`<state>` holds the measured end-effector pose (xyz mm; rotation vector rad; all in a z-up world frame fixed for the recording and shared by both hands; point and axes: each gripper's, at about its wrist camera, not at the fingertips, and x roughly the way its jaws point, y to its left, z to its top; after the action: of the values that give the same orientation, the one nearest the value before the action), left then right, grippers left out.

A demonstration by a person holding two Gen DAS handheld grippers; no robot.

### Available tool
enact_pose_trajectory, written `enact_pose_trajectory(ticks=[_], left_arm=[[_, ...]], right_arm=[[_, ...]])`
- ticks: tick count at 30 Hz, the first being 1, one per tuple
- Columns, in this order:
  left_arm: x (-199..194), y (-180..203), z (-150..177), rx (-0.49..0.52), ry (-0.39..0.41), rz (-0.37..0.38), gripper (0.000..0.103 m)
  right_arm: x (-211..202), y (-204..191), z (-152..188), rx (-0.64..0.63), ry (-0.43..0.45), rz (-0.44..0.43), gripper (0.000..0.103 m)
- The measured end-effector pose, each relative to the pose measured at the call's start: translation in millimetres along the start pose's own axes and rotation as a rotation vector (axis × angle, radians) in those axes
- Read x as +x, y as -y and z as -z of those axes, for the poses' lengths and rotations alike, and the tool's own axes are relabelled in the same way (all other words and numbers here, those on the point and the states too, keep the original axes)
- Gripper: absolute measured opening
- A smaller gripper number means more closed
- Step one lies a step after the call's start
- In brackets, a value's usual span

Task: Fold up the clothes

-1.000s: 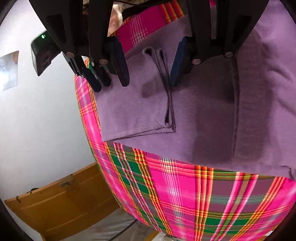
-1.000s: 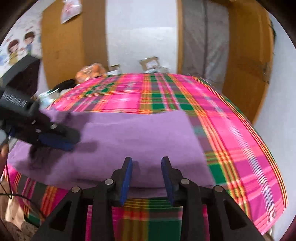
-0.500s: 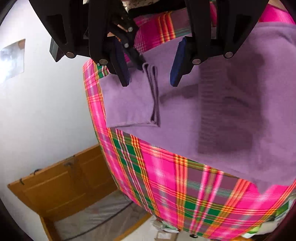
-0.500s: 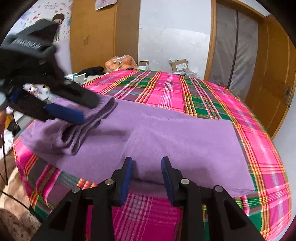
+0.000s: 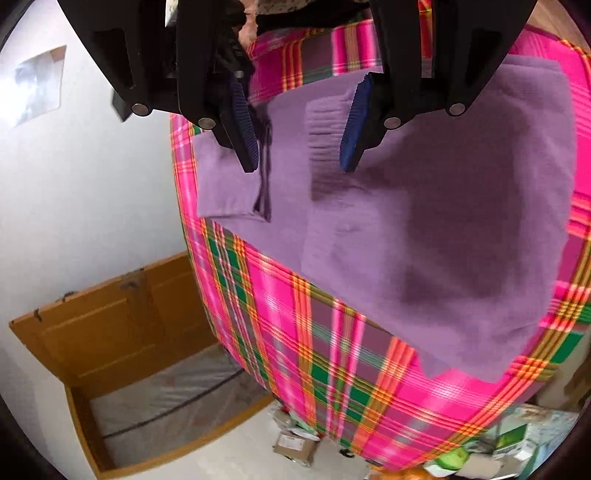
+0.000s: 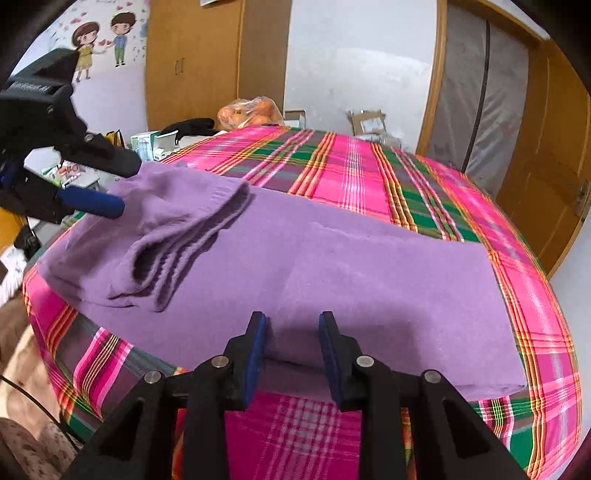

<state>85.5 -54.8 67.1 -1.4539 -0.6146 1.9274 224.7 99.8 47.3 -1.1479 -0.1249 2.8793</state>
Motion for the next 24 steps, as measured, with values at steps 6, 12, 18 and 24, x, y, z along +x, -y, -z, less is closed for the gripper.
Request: enact_pose_trajectory(ticks=[6, 12, 18, 24], left_arm=[[-18.1, -30.6, -0.7, -0.061, 0.027, -0.008, 0.048], [-37.0, -55.9, -2.8, -0.103, 0.062, -0.018, 0.048], [-56.4, -78.9, -6.4, -0.140, 0.098, -0.033, 0.048], [-69.3, -96.0, -18.1, -0.181, 0.129, -0.035, 0.048]], right_arm=[[-4.2, -9.9, -8.7, -0.018, -0.006, -0.031, 0.030], [-26.4, -21.2, -26.6, -0.019, 0.087, -0.065, 0.030], [-24.1, -75.4, -41.5, -0.152, 0.114, -0.198, 0.030], [0.2, -122.6, -39.0, -0.244, 0.045, -0.307, 0.030]])
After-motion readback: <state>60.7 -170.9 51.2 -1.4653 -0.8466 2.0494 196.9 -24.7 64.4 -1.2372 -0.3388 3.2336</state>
